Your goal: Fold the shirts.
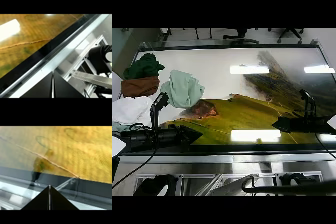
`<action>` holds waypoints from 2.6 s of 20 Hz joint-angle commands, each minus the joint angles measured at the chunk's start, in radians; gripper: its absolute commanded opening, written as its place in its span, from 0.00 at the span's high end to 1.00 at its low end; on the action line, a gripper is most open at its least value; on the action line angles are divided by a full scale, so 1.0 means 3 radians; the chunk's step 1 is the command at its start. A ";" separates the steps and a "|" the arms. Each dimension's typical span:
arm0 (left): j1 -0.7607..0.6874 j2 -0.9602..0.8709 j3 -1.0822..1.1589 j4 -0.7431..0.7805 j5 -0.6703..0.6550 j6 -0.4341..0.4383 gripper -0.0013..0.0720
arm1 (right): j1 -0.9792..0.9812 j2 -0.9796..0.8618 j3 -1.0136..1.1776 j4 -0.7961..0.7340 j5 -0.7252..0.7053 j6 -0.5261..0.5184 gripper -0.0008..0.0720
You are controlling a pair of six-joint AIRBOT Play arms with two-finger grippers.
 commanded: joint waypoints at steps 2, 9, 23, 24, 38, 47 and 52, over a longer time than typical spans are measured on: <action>-0.0003 0.0000 -0.0020 0.0000 0.0008 0.0003 0.96 | 0.0003 0.0001 -0.0008 0.0001 0.0003 0.0001 0.96; -0.0003 0.0001 -0.0019 -0.0001 0.0018 0.0003 0.96 | 0.0003 0.0003 -0.0008 0.0001 0.0003 0.0001 0.96; 0.1109 -0.0703 0.0155 0.1391 0.1329 -0.0271 0.03 | -0.0008 -0.0050 -0.0009 0.0024 -0.0609 -0.0003 0.84; 0.1356 -0.0970 0.0256 0.1358 0.1321 -0.0272 0.03 | -0.0009 -0.0080 -0.0009 0.0023 -0.0715 -0.0005 0.56; 0.1995 -0.4735 0.2775 0.0375 0.0230 0.0025 0.10 | -0.0006 -0.0912 -0.0008 0.0028 -0.1335 -0.0010 0.43; 0.1450 -0.4178 0.4003 0.0079 -0.0504 -0.0037 0.97 | -0.0009 -0.0916 0.0268 0.0025 -0.1331 -0.0192 0.71; 0.0811 -0.3108 0.3948 -0.0553 -0.0285 -0.0045 0.97 | -0.0010 -0.0914 0.0923 0.0000 -0.1258 -0.0399 0.71</action>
